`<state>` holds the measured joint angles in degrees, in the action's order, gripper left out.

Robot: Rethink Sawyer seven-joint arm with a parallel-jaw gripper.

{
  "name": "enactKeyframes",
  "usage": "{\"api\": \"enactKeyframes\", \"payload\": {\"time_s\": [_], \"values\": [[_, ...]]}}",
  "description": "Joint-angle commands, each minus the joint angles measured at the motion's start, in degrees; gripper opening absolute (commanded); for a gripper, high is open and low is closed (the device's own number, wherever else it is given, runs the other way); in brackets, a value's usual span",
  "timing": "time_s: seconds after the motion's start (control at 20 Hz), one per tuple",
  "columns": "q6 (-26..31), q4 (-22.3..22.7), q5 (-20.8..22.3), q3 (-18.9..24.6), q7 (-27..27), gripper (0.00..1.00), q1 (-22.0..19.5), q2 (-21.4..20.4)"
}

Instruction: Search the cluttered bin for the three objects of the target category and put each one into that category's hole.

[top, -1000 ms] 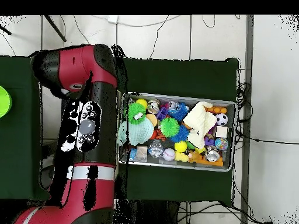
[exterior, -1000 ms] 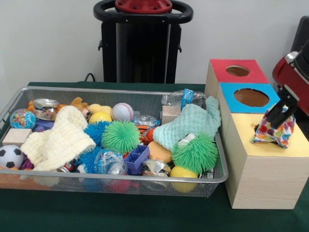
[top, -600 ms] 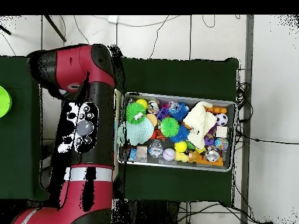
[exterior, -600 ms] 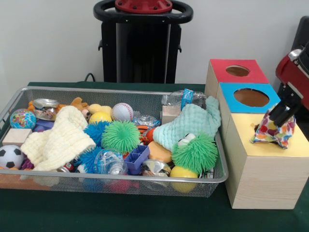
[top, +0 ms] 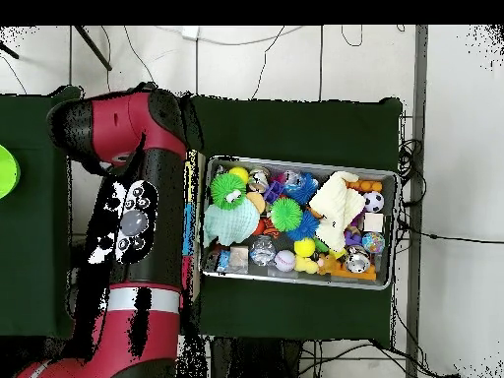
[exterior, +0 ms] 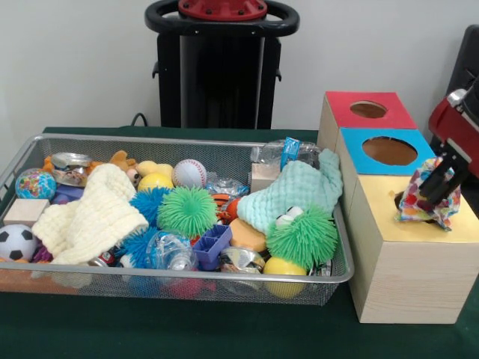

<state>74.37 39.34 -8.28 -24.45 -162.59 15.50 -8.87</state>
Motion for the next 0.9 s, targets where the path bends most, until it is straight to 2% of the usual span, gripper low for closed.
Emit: {"api": "enactKeyframes", "payload": {"time_s": [0.05, 0.4, 0.9], "values": [[-10.0, 14.9, -0.8, 6.4, -6.2, 0.00, -0.2, 0.5], [-13.5, 20.2, -1.8, 8.2, -3.1, 0.00, -1.0, 0.6], [-15.3, 21.9, -2.5, 10.1, -1.4, 0.00, -2.1, 1.4]]}}
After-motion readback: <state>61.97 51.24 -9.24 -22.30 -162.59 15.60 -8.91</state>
